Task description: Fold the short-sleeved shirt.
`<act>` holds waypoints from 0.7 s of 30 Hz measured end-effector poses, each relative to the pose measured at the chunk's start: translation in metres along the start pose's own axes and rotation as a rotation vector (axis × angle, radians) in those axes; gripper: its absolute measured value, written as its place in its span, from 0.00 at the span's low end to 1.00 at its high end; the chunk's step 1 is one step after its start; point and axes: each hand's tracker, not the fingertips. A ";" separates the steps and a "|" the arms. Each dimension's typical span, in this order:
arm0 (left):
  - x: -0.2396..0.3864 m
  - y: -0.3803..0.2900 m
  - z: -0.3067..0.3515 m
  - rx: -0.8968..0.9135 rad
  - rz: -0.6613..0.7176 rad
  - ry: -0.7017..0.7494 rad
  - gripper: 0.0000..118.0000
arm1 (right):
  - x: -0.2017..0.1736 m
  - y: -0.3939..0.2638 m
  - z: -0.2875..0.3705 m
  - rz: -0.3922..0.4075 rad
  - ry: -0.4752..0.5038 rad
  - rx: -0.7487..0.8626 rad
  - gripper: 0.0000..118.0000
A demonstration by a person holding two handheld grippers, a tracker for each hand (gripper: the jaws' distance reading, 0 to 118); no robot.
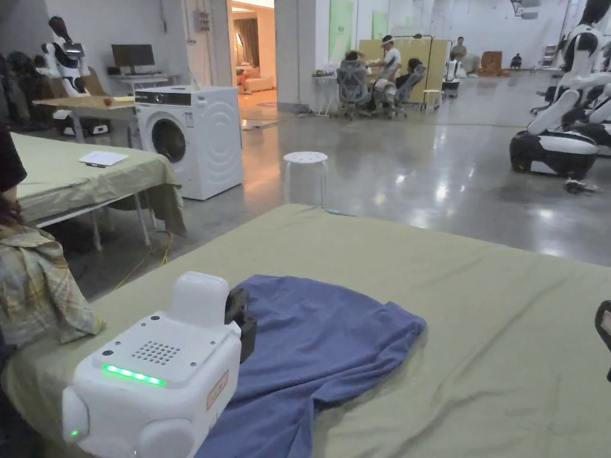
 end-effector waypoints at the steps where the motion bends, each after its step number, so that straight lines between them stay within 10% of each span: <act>1: 0.005 0.000 -0.023 -0.049 -0.021 -0.041 0.31 | 0.003 -0.001 -0.004 0.001 -0.001 -0.006 0.01; 3: 0.018 -0.002 -0.071 -0.169 -0.080 -0.152 1.00 | 0.007 -0.004 -0.013 0.008 -0.014 -0.016 0.01; 18: 0.113 -0.114 -0.344 -0.769 -0.259 -0.323 0.97 | 0.023 -0.021 -0.063 0.014 -0.029 -0.073 0.01; 20: 0.115 -0.122 -0.351 -0.839 -0.236 -0.307 0.72 | 0.024 -0.023 -0.067 0.014 -0.035 -0.079 0.01; 21: 0.114 -0.124 -0.352 -0.840 -0.236 -0.292 0.34 | 0.025 -0.024 -0.068 0.013 -0.035 -0.080 0.01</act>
